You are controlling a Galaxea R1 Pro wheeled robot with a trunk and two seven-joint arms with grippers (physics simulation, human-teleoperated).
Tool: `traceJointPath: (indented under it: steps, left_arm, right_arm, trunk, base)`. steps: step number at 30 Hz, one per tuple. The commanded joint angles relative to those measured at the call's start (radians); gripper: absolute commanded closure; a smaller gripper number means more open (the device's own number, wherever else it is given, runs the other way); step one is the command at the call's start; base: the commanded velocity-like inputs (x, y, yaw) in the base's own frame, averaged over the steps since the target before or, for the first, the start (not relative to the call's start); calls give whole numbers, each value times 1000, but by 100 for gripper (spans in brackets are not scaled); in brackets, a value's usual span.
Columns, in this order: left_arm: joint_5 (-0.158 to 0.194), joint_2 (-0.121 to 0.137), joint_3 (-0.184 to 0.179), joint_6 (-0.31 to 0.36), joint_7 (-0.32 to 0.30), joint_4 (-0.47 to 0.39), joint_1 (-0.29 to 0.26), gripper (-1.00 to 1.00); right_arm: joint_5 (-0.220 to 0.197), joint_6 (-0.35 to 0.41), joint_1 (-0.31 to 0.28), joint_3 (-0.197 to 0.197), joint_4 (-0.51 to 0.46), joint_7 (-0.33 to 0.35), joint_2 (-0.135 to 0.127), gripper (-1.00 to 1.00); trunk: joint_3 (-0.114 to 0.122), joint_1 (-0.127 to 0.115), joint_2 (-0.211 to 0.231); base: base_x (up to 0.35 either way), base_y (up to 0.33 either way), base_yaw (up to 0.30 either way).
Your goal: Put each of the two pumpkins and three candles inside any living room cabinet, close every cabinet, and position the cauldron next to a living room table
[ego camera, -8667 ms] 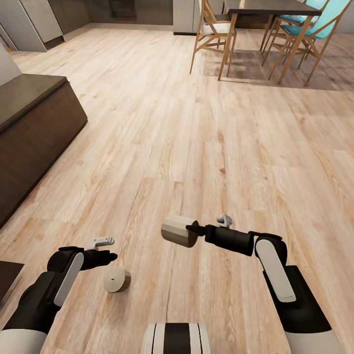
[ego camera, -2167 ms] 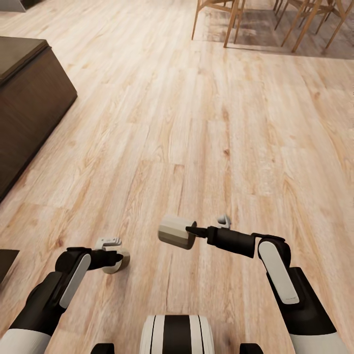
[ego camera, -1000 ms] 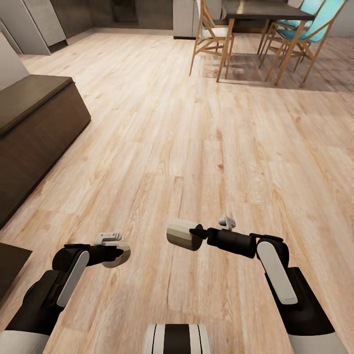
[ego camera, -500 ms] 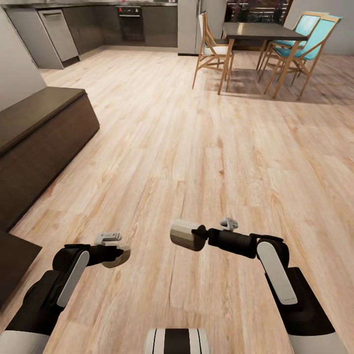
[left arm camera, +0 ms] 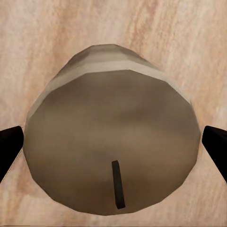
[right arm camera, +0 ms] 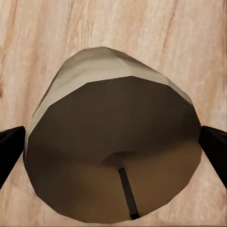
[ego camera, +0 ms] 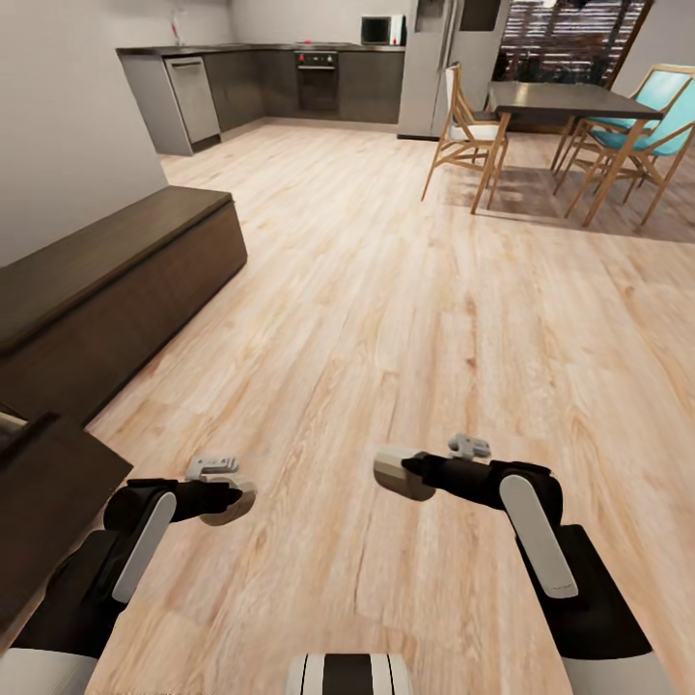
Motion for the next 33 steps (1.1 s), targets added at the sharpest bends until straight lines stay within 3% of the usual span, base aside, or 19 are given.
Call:
traceJointPath:
  steps: [1,5,9,23,33]
  left_arm:
    - [7,1,-2,3,7,0,-1,100]
    - [7,0,-3,3,7,-1,-1,100]
    - [5,-10,-5,3,7,-1,-1,100]
    - [3,-19,-36,3,7,-1,-1,100]
    - [2,-20,-43,3,10,-1,-1,100]
  right_arm:
    - [-12,2,0,2,-1,-27,-1,100]
    - [-12,2,-1,5,-1,-114,0,100]
    - [-12,2,-1,6,-1,-140,0,100]
    - [-15,2,-1,6,-1,-149,0,100]
    - [-15,2,0,6,-1,-149,0,100]
  trunk:
    - [2,-1,0]
    - [15,-2,1]
    - [27,-4,2]
    - [77,-10,5]
    - [116,-15,7]
  base:
    - [0,0,255]
    - [-49,0,251]
    - [-246,0,248]
    - [-295,0,78]
    - [-66,0,80]
